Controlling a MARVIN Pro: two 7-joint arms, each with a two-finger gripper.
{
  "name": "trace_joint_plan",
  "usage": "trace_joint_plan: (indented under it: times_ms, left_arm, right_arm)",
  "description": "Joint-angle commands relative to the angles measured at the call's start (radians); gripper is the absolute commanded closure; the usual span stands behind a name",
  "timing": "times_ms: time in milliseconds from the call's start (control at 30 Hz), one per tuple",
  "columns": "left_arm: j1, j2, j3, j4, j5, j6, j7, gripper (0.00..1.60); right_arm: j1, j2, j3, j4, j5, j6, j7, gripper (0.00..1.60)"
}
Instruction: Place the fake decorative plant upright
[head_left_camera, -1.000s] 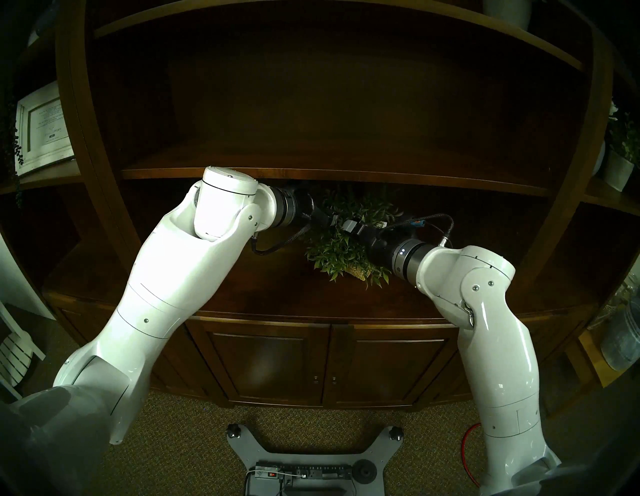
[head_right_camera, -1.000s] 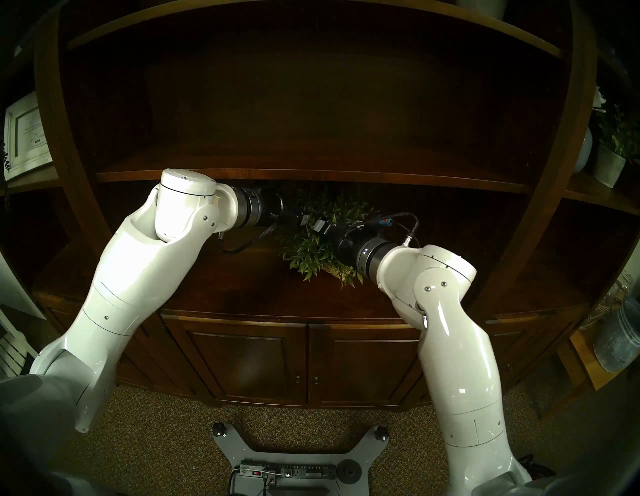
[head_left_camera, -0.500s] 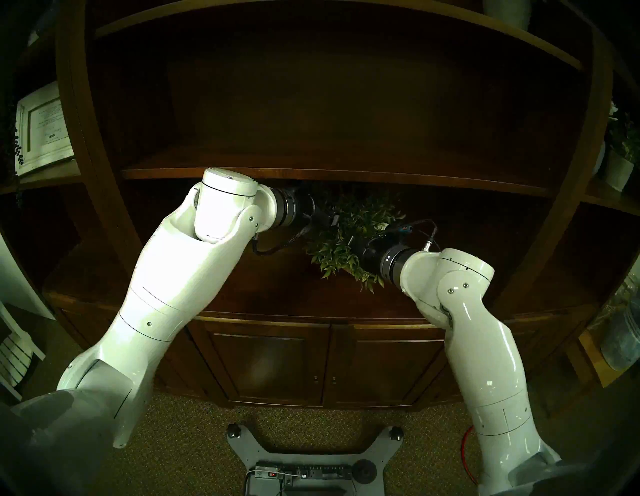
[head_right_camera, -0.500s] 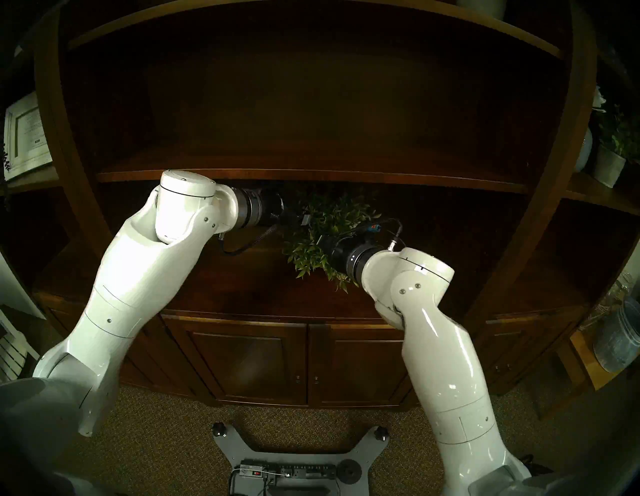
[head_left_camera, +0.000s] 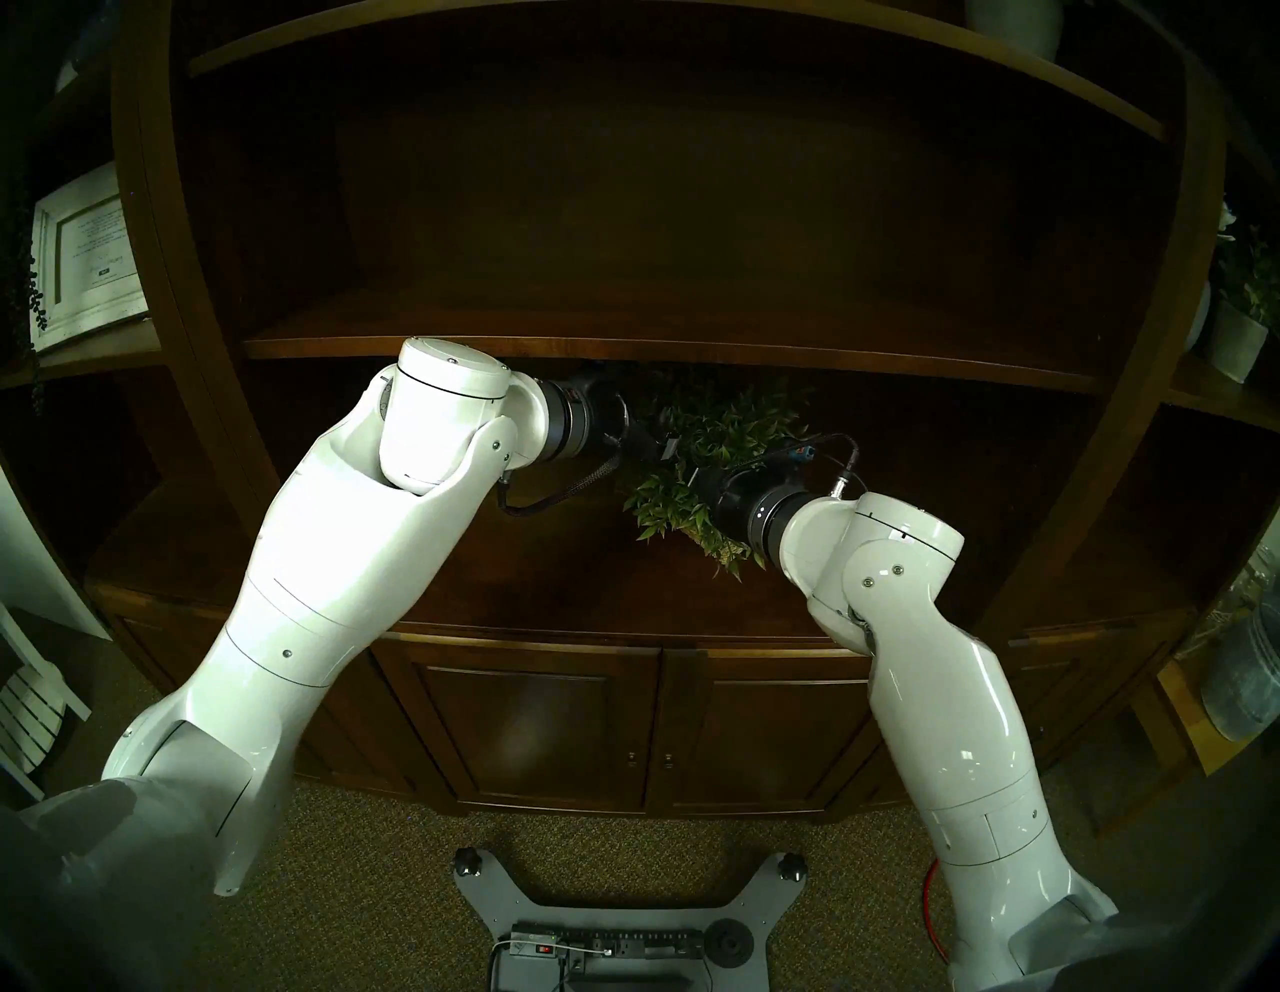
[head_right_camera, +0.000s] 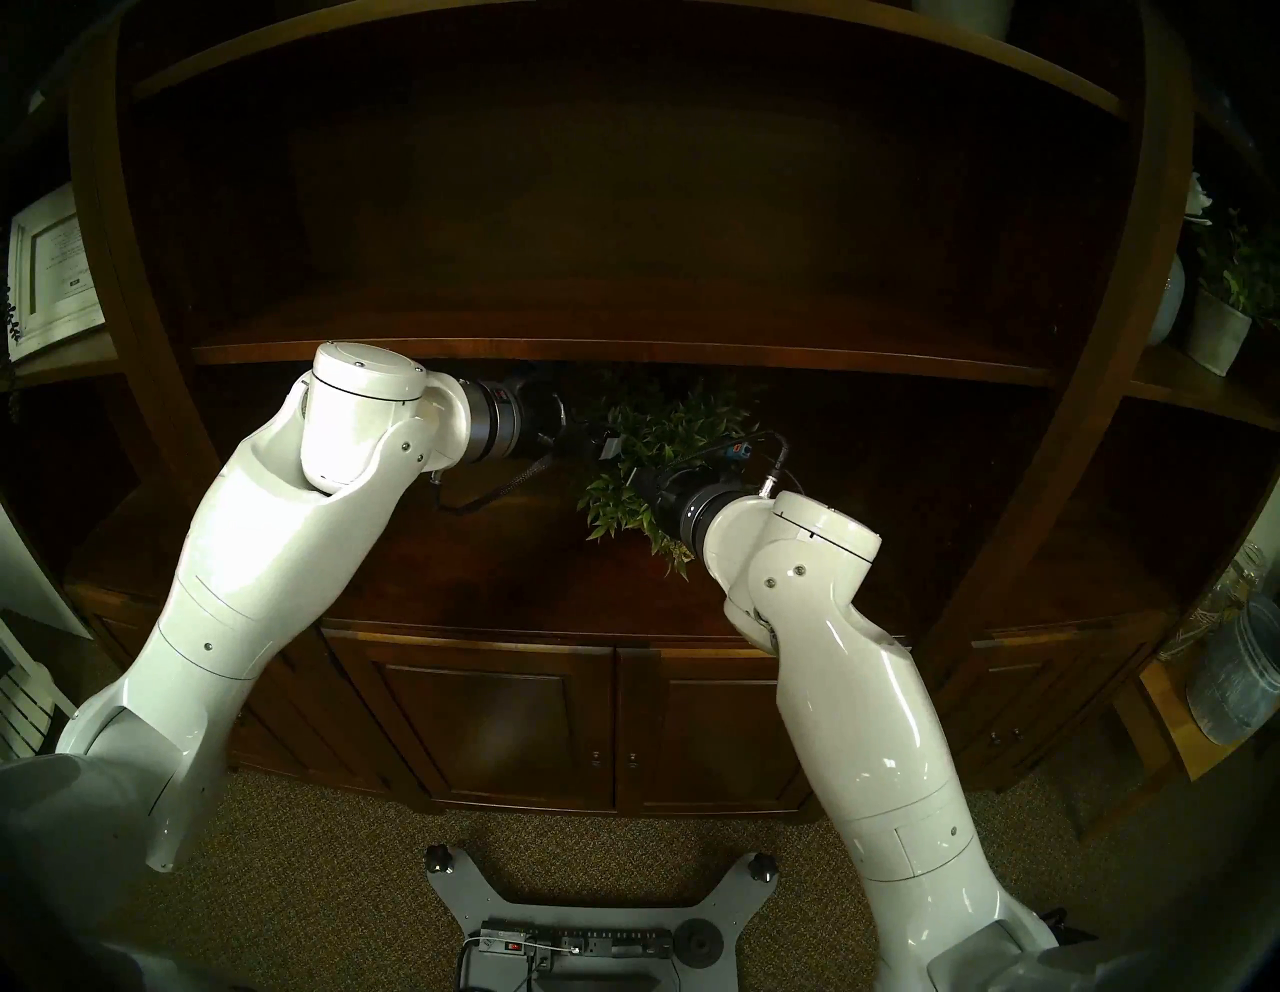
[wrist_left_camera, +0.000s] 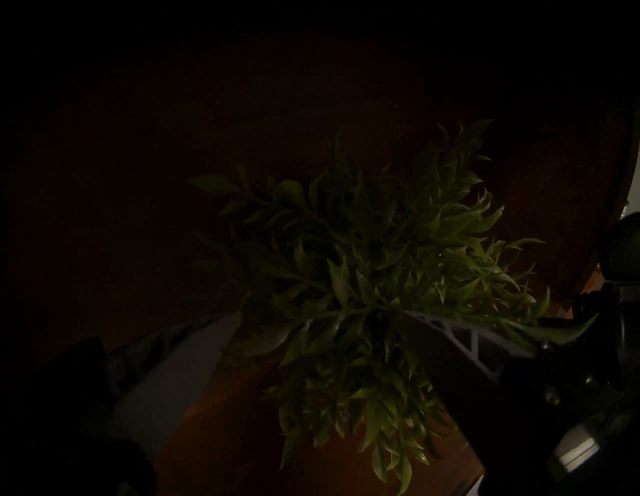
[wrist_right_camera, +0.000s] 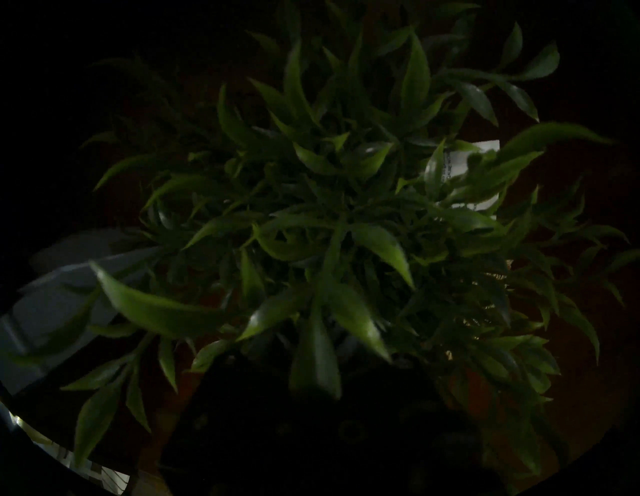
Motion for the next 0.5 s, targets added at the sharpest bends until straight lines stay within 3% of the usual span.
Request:
trace_joint_plan:
  times_ms: [0, 367, 400, 433, 467]
  left_arm:
    - [-0.011, 0.075, -0.026, -0.115, -0.007, -0.006, -0.042, 0.00]
    - [0.104, 0.203, -0.063, -0.219, -0.024, -0.006, -0.089, 0.00]
    - [0.132, 0.227, -0.074, -0.274, -0.025, -0.006, -0.088, 0.00]
    - [0.132, 0.225, -0.078, -0.240, -0.030, -0.006, -0.098, 0.00]
    - [0.148, 0.244, -0.083, -0.264, -0.033, -0.006, -0.100, 0.00]
  right_arm:
    - [0.027, 0.000, 0.000, -0.010, -0.032, -0.023, -0.009, 1.60]
    - [0.024, -0.001, -0.005, -0.018, -0.046, -0.039, -0.024, 1.60]
    - [0.024, -0.001, -0.005, -0.018, -0.048, -0.041, -0.026, 1.60]
    - [0.023, -0.001, -0.005, -0.019, -0.049, -0.043, -0.027, 1.60]
    - [0.023, -0.001, -0.005, -0.019, -0.049, -0.043, -0.028, 1.60]
